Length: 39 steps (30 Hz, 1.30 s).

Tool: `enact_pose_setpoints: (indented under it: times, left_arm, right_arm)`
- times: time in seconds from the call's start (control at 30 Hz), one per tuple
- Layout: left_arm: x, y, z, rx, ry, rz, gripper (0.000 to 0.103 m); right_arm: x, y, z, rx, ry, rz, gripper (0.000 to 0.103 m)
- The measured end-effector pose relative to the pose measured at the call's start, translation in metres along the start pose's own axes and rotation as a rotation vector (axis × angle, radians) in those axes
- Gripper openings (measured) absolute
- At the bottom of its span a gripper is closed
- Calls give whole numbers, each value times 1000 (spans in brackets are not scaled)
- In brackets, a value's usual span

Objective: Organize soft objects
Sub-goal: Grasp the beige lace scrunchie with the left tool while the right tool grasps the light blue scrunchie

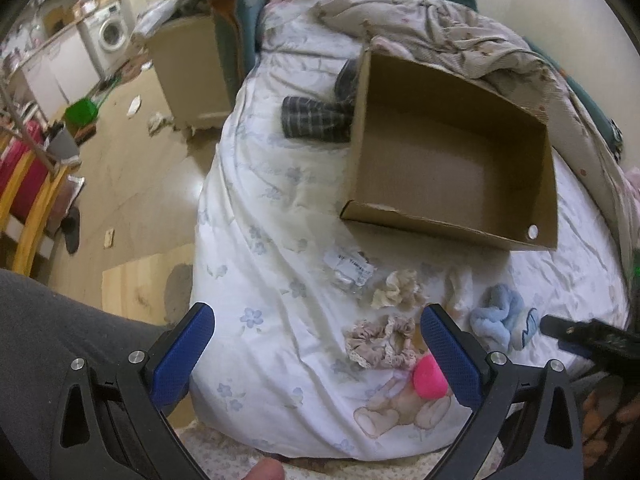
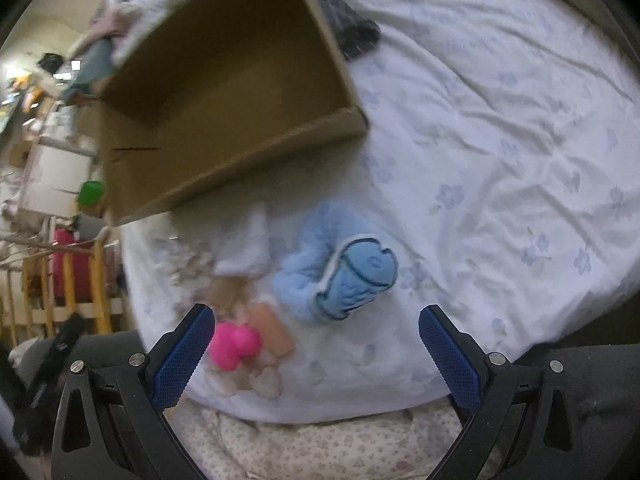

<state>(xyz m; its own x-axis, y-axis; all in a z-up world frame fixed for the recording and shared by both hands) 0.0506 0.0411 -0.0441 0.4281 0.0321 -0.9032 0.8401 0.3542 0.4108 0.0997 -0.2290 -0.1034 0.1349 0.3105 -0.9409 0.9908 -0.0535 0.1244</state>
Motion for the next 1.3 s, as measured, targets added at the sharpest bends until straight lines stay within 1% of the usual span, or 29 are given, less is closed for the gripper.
enact_pose_setpoints:
  times: [0.07,0.1,0.23,0.33,0.43,0.5,0.53,0.6,0.63,0.67,0.7,0.77,0.87,0.9,1.0,1.03,1.07,1.17,1.27,1.3]
  left_arm:
    - [7,3,-2,-15,-8,-36,103]
    - [10,3,-2,-18,-12,-49,103]
    - [27,2,0,-7,2,-118,103]
    - [44,-6,5,17,0,-180,99]
    - [64,-16,17,41,-12,-258,92]
    - [76,-22,27,54,-24,-298,91]
    - [81,-26,31,59,-29,-318,91]
    - [94,-32,40,67,-27,-350,91]
    - [99,-34,43,72,-25,-360,91]
    - [105,-38,46,76,-20,-378,87]
    - [109,-40,48,78,-22,-390,86]
    - [118,-48,53,96,-18,-422,85]
    - [128,-59,61,127,-25,-461,85]
    - [130,-60,63,136,-22,-457,85]
    - [133,-60,71,172,-7,-425,84]
    - [135,-60,72,181,-3,-420,76]
    - [138,-60,75,198,14,-414,64]
    - [141,-58,77,217,28,-402,53]
    - [138,-52,70,212,41,-379,22]
    - [136,-48,64,201,39,-375,18]
  right_arm:
    - [15,2,-4,-6,-2,-29,103]
    - [23,4,-8,-25,-21,-38,103]
    - [50,7,-24,-136,-125,-62,103]
    - [66,7,-31,-214,-201,-71,103]
    - [73,9,-31,-235,-227,-67,103]
    - [78,11,-28,-245,-246,-60,103]
    - [80,13,-26,-244,-250,-61,101]
    - [83,14,-23,-229,-240,-59,86]
    - [83,15,-22,-225,-239,-55,83]
    - [82,17,-20,-223,-238,-50,77]
    - [82,17,-20,-222,-233,-45,70]
    - [85,19,-17,-223,-229,-38,61]
    - [77,21,-13,-217,-221,-36,48]
    - [77,18,-14,-214,-216,-31,45]
    - [75,16,-13,-201,-200,-22,42]
    - [75,16,-13,-201,-199,-20,41]
    - [71,15,-12,-205,-200,-19,40]
    - [66,18,-10,-208,-198,-16,38]
    - [59,18,-6,-197,-185,-13,38]
    - [58,18,-5,-195,-181,-11,37]
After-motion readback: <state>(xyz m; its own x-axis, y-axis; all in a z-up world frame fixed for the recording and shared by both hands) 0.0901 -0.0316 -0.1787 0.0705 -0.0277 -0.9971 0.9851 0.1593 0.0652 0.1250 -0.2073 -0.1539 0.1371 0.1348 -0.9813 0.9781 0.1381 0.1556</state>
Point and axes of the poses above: each gripper's, at about its wrist camera, not at the fingertips, and x roughly the way its jaws point, z to its right, y to its top, the point moved 4 cm from there along x, roughly the way its jaws point, and after that the axes turned 8 degrees about -x, right-handed, at the moved point
